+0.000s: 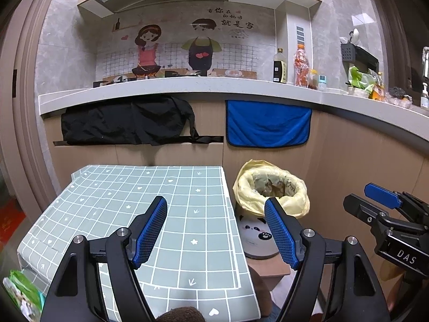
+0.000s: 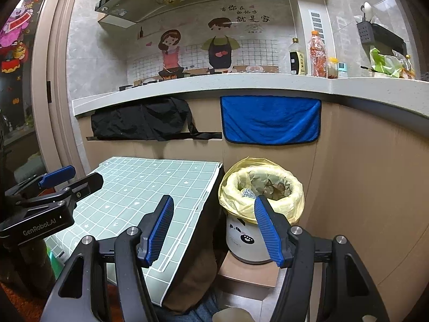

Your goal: Collect trash

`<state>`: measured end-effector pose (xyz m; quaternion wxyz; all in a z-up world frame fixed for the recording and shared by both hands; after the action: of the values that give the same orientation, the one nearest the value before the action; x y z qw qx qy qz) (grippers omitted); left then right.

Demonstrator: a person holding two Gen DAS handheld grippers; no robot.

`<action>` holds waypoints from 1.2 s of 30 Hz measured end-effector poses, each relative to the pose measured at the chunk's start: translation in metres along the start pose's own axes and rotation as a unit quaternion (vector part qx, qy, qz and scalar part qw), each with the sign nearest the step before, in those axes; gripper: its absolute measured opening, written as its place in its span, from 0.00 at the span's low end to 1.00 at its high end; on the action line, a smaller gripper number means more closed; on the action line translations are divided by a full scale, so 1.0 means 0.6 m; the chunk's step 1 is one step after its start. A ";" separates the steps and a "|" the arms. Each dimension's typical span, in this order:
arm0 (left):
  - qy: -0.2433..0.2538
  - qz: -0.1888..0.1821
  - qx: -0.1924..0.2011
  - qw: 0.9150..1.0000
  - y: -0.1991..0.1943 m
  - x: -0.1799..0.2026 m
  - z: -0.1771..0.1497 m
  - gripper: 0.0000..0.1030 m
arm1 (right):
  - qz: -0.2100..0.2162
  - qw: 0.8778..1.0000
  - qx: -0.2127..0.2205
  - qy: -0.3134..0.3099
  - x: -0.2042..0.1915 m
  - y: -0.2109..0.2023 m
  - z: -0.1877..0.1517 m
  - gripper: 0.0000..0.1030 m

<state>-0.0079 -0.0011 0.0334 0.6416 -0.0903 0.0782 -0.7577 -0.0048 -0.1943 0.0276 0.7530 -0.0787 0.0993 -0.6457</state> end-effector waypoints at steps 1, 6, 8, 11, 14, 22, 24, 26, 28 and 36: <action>0.000 -0.001 -0.001 1.000 0.000 0.001 0.000 0.73 | 0.000 1.000 -0.001 0.001 0.001 0.000 -0.001 0.58; 0.000 -0.004 0.001 1.000 -0.001 0.001 -0.001 0.73 | -0.002 1.000 0.001 -0.002 0.004 0.000 0.000 0.58; 0.000 -0.004 0.001 1.000 0.000 0.001 -0.001 0.73 | -0.004 1.000 0.002 -0.003 0.005 -0.002 0.000 0.58; 0.000 -0.003 0.001 1.000 -0.001 0.002 -0.002 0.73 | -0.002 1.000 0.002 -0.002 0.006 -0.001 0.000 0.58; 0.001 -0.004 0.001 1.000 -0.001 0.000 -0.001 0.73 | -0.001 1.000 0.000 0.000 0.008 -0.002 -0.002 0.58; 0.000 -0.004 0.001 1.000 -0.001 0.001 -0.002 0.73 | -0.004 1.000 0.002 -0.001 0.007 -0.003 -0.001 0.58; 0.001 -0.005 0.000 1.000 -0.001 0.000 -0.002 0.73 | -0.005 1.000 0.002 0.000 0.007 -0.003 -0.001 0.58; 0.000 -0.004 0.001 1.000 -0.001 0.002 -0.002 0.73 | -0.005 1.000 0.002 -0.001 0.007 -0.003 -0.002 0.58; 0.000 -0.003 0.001 1.000 -0.001 0.003 -0.002 0.73 | -0.004 1.000 0.002 0.000 0.008 -0.003 -0.001 0.58; 0.002 -0.005 -0.002 1.000 -0.001 0.004 -0.003 0.73 | -0.004 1.000 0.000 0.002 0.007 -0.003 -0.002 0.58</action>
<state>-0.0090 -0.0037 0.0319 0.6377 -0.0905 0.0800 -0.7608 -0.0063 -0.1987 0.0268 0.7503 -0.0779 0.1000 -0.6489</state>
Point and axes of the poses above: each gripper's, at about its wrist camera, not at the fingertips, and y roughly the way its jaws point, x to its right, z to its top, the point moved 3 cm from there along y, roughly the way its jaws point, and after that the axes turned 8 degrees about x, right-handed, at the moved point
